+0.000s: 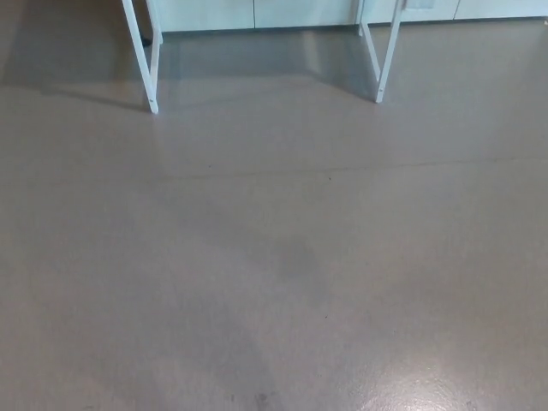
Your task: The robot walks towards a table in front, picks a shampoo with left hand and puts it in a small grey container
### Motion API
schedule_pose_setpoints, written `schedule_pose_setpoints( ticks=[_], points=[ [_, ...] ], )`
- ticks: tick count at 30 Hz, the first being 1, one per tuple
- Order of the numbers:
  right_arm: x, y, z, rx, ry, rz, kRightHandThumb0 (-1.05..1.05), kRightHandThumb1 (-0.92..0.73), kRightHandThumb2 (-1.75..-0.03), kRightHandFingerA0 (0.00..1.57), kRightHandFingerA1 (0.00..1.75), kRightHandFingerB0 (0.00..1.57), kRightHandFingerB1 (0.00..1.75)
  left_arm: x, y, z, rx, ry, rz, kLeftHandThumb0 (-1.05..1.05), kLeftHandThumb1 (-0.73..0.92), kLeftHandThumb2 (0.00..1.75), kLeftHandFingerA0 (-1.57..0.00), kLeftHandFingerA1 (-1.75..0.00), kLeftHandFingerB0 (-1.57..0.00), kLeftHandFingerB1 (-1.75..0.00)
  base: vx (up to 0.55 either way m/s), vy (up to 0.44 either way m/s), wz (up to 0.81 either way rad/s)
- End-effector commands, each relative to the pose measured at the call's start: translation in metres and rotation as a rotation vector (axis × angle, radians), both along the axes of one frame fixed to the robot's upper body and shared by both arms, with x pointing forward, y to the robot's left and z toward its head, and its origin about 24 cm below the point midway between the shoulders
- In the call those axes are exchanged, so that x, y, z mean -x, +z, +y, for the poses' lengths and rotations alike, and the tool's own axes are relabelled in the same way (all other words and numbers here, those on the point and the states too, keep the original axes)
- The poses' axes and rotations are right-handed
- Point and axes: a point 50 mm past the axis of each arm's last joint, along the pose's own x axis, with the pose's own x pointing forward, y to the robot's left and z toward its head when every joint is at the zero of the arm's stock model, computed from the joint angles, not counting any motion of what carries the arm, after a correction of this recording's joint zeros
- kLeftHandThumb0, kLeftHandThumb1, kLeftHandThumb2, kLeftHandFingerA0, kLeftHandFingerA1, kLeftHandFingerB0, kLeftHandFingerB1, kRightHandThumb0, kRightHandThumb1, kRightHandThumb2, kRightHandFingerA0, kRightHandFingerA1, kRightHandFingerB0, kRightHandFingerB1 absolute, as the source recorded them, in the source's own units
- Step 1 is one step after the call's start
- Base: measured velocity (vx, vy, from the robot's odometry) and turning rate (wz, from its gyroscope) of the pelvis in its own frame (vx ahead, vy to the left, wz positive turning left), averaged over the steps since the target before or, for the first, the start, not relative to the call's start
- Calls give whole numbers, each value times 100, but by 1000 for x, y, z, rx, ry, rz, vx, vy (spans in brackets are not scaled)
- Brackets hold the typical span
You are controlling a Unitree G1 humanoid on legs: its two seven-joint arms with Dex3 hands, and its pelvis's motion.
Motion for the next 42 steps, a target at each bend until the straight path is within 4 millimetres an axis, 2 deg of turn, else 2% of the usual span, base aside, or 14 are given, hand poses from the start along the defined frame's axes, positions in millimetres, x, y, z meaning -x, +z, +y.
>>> schedule_pose_setpoints(
  ticks=[1,8,20,25,34,42],
  points=[
    [-2,5,-7,24,-26,-42,-30,-59,-57,82,55,55,41,-6,7,7,-21,1,-62,-19,60,58,-56,-42,-45,-43,0,0,0],
    [-1,5,-8,29,-8,-42,-30,-60,-58,82,54,53,41,-6,8,6,-28,-24,-76,-20,61,58,-53,-44,-43,-43,26,-16,6],
    [-1,5,-8,21,-26,-44,-32,-58,-57,81,53,54,41,-11,8,6,4,11,-86,-18,64,59,-53,-42,-42,-43,212,261,-10],
    [-2,5,-8,24,-21,-42,-32,-59,-58,81,54,54,40,-12,7,7,39,72,-76,-15,64,59,-56,-39,-44,-40,267,-70,11],
    [-3,5,-7,15,-27,-50,-31,-59,-58,80,53,54,41,-15,9,9,30,54,-97,-18,63,59,-57,-39,-45,-41,333,-184,20],
    [-2,4,-6,-19,-70,-58,-28,-59,-58,79,52,52,42,-17,10,9,24,60,-92,-17,63,59,-55,-39,-47,-41,327,46,-14]
  ],
)
